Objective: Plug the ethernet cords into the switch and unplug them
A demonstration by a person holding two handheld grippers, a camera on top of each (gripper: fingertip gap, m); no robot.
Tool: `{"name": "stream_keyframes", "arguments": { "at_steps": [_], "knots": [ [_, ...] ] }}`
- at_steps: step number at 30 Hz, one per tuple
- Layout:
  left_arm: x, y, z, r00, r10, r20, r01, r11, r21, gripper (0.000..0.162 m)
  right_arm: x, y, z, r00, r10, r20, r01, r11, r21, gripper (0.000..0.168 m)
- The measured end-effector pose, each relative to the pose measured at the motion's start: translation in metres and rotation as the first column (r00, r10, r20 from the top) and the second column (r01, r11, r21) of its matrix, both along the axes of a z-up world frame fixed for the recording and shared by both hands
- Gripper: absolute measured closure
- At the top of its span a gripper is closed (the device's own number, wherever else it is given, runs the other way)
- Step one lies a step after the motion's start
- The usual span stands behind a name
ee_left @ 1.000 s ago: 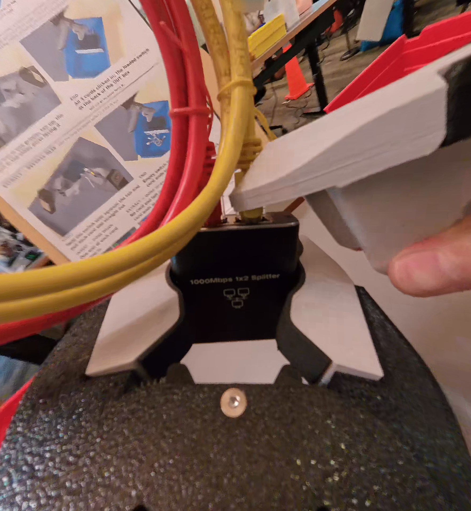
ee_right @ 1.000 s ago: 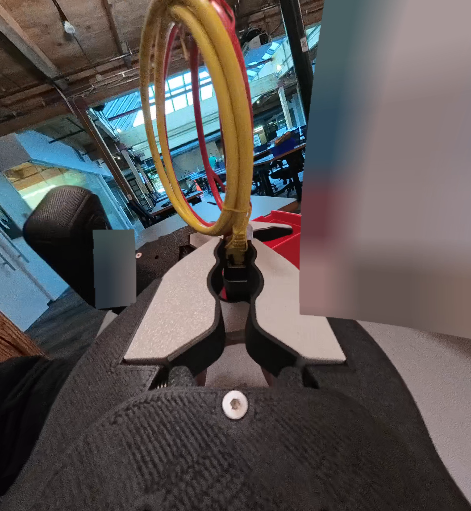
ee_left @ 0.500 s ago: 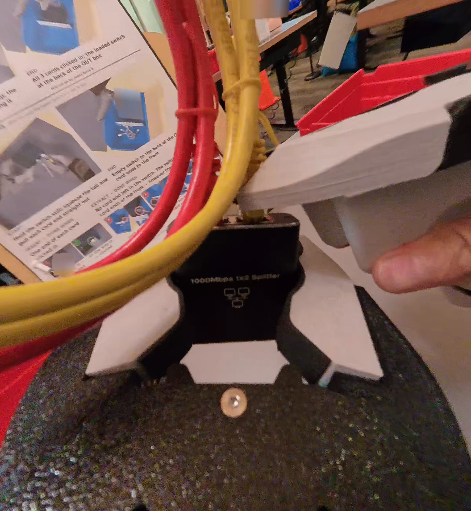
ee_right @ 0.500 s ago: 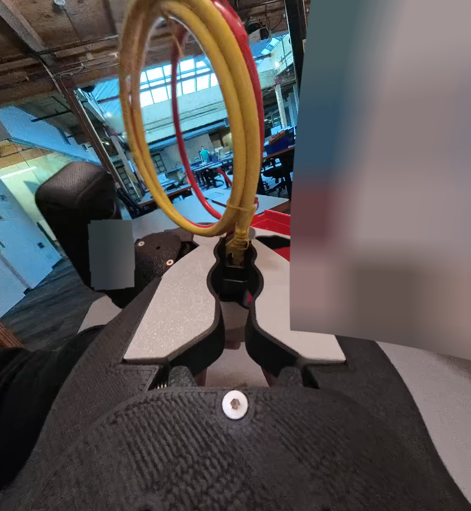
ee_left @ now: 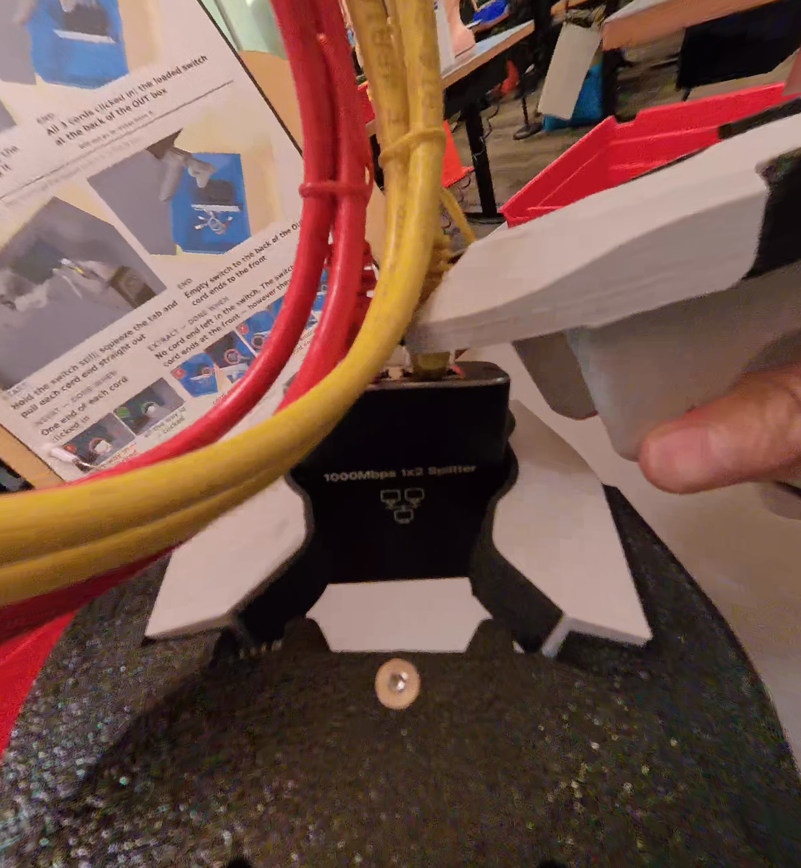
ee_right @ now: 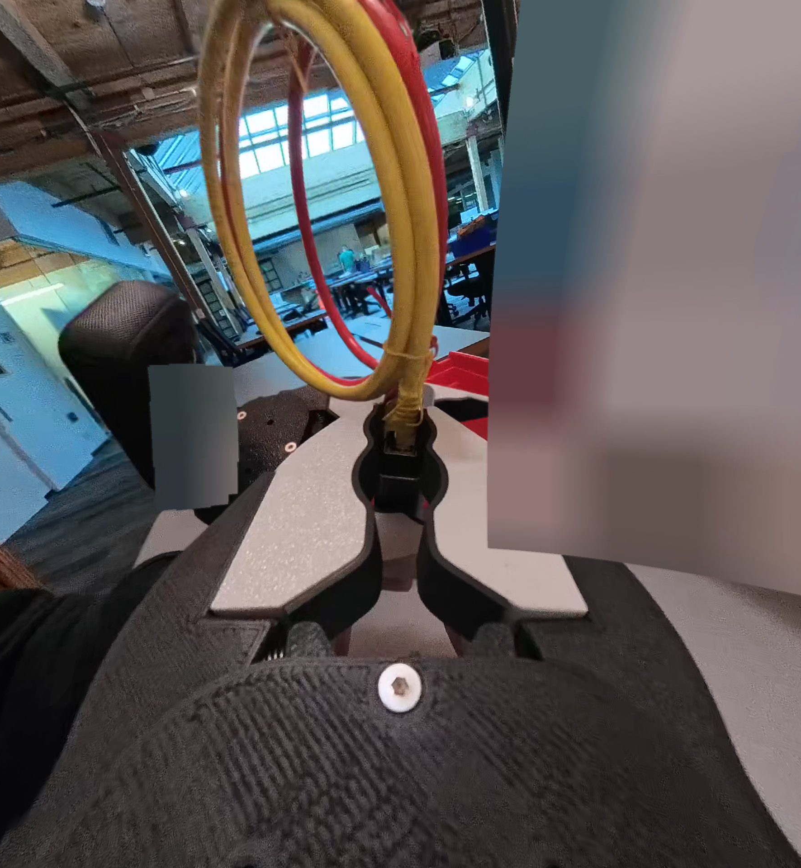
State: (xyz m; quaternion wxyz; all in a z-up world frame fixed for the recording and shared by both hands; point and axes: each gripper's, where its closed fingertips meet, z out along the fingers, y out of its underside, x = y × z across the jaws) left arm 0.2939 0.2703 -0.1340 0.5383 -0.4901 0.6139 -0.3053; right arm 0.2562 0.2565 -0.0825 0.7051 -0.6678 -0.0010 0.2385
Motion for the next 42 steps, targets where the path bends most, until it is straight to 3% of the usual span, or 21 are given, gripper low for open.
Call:
{"name": "stream_keyframes", "arguments": {
  "at_steps": [3, 9, 14, 20, 23, 28, 42],
  "knots": [
    [0.001, 0.001, 0.000, 1.000, 0.013, -0.003, -0.013, 1.000, 0.027, 0.084, 0.001, 0.000, -0.001, 1.000, 0.002, -0.011, -0.002, 1.000, -0.001, 0.154],
    [-0.005, 0.019, 0.006, 0.988, 0.156, 0.003, -0.150, 0.946, 0.287, 0.082, -0.001, 0.000, -0.002, 0.998, 0.040, -0.053, -0.040, 0.999, 0.000, 0.153],
    [-0.002, 0.008, -0.003, 0.997, 0.061, -0.038, -0.058, 0.995, 0.076, 0.084, 0.000, 0.001, -0.003, 1.000, 0.022, -0.013, -0.022, 1.000, -0.007, 0.154],
    [-0.008, -0.001, 0.002, 0.997, 0.009, -0.078, -0.013, 0.999, -0.049, 0.085, -0.005, -0.004, 0.006, 0.997, 0.070, -0.037, -0.070, 0.998, -0.003, 0.153],
    [-0.013, 0.008, 0.007, 0.997, 0.037, -0.065, -0.041, 0.998, -0.056, 0.084, -0.001, -0.004, 0.003, 0.999, 0.025, 0.037, -0.024, 0.999, -0.042, 0.138],
    [-0.017, 0.017, 0.010, 0.995, 0.070, -0.064, -0.073, 0.996, -0.045, 0.085, -0.002, -0.001, 0.008, 1.000, 0.002, 0.015, -0.001, 0.999, -0.039, 0.124],
    [-0.012, 0.012, 0.004, 0.993, 0.086, -0.087, -0.085, 0.996, 0.015, 0.085, -0.007, 0.001, 0.008, 1.000, -0.006, 0.022, 0.007, 0.999, -0.042, 0.117]
  ]
}}
